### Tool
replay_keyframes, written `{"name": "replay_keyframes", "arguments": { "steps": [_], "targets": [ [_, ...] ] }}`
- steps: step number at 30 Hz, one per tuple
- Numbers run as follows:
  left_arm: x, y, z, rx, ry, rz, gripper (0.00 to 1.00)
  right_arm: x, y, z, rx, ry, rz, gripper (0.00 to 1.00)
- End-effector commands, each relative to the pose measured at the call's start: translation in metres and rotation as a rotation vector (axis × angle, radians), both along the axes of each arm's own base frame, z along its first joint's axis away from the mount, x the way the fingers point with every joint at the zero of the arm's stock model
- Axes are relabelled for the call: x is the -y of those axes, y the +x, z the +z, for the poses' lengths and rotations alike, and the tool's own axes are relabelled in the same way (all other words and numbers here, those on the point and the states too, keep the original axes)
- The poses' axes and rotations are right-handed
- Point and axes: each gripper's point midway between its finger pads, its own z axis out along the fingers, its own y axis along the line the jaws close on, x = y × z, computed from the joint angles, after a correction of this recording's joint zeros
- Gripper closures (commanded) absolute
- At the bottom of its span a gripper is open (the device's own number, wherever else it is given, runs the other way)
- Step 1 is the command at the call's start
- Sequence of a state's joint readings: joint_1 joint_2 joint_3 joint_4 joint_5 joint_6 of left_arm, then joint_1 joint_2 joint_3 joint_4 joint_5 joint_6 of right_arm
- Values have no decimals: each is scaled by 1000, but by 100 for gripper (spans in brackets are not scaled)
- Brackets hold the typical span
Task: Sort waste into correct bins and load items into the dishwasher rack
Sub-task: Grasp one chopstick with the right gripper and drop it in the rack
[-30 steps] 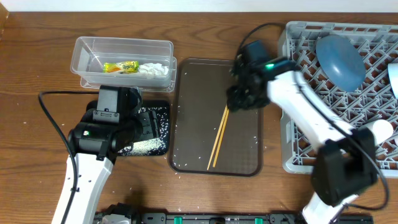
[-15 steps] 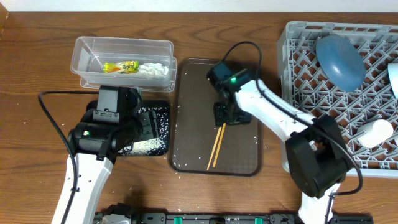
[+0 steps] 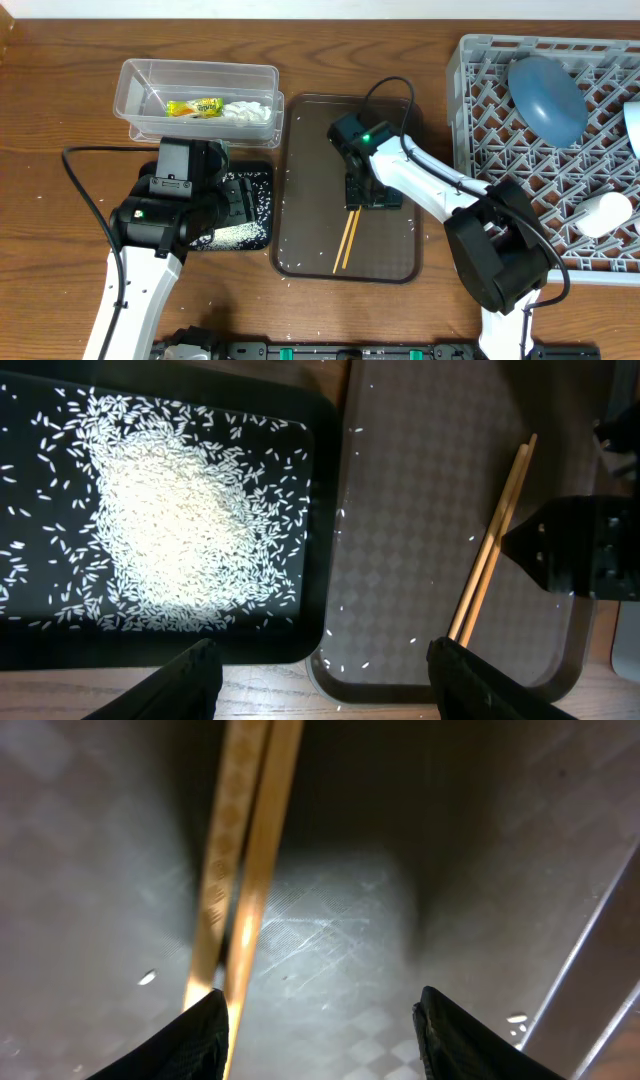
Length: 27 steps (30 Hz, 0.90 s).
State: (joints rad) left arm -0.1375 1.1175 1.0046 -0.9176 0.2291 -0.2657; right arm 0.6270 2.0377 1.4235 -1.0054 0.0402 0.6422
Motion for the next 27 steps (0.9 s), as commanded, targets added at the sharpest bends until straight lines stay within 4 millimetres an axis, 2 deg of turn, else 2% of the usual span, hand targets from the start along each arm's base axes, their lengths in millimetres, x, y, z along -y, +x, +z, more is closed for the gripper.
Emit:
{"name": "replay_keyframes", "arguments": {
  "steps": [1,13,16,20,27],
  "targets": [
    [-2,1,1,-2,2,8,31,6,-8,-13,-9,-37,-23,42],
    [-2,0,1,-6,2,8,31,9,-7,-19,-13,-23,-39,42],
    [-2,-1,0,-10,3,8,31,12,-7,-19,-19,-26,-47,53],
    [-2,-1,0,-13,3,8,31,12,-6,-19,-17,-25,-51,76],
    [-2,-1,0,-13,3,8,31,19,-2,-19,-17,-25,-74,99]
  ]
}}
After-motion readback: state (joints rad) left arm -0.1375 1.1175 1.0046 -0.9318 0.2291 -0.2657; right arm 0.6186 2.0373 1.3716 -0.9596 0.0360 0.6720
